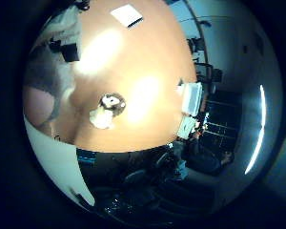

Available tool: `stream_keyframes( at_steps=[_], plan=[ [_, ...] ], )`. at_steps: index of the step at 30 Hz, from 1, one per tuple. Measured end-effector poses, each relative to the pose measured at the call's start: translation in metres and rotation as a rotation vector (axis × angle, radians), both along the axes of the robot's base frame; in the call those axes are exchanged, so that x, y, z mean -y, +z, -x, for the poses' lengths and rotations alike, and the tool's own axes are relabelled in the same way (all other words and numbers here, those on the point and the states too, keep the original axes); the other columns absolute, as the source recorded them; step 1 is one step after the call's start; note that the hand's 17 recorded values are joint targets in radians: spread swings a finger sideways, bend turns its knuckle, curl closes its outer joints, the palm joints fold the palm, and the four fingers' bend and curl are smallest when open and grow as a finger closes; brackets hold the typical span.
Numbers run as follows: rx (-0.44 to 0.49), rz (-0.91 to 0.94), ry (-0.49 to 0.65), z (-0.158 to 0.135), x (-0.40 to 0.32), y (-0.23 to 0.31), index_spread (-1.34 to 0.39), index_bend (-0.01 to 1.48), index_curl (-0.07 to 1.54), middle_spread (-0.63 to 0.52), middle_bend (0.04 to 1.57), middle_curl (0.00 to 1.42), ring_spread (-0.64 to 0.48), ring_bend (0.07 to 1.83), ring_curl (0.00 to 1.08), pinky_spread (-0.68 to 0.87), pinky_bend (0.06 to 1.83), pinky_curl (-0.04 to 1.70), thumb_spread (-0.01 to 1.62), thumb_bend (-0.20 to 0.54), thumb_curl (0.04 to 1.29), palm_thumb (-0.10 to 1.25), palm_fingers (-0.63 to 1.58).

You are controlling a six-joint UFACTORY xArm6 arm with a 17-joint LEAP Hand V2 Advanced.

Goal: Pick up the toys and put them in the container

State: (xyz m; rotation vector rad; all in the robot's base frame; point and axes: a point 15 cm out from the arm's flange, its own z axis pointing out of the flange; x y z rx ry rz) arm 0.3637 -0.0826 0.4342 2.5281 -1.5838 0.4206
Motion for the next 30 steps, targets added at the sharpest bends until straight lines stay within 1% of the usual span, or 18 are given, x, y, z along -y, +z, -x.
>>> stream_keyframes(
  at_steps=[7,8,11,13,21,30],
  plan=[
    [0.14,-0.034,0.031,0.014,-0.03,0.109,-0.21,1.16,0.76,-0.14,1.36,0.75,-0.22,1.4,0.72,-0.2,1.26,0.86,1.03,-0.014,0.6,1.02,1.11],
    [0.174,-0.051,0.043,0.016,-0.04,0.133,-0.21,1.16,0.76,-0.14,1.36,0.75,-0.22,1.4,0.72,-0.2,1.26,0.86,1.03,-0.014,0.6,1.02,1.1],
    [0.216,-0.073,0.075,0.018,-0.061,0.162,-0.21,1.16,0.76,-0.14,1.36,0.76,-0.22,1.39,0.74,-0.2,1.24,0.9,1.02,-0.015,0.62,1.01,1.1],
    [0.235,-0.092,0.104,0.02,-0.082,0.173,-0.21,1.16,0.76,-0.14,1.36,0.76,-0.22,1.39,0.74,-0.2,1.24,0.91,1.0,-0.014,0.63,1.01,1.1],
    [0.282,-0.165,0.238,0.027,-0.165,0.183,-0.21,1.17,0.76,-0.13,1.36,0.76,-0.22,1.38,0.77,-0.2,1.2,0.97,0.97,-0.017,0.67,1.02,1.1],
    [0.37,-0.273,0.394,0.037,-0.258,0.2,-0.21,1.16,0.76,-0.13,1.36,0.76,-0.22,1.36,0.79,-0.2,1.18,1.01,0.95,-0.018,0.69,1.0,1.11]
  ],
)
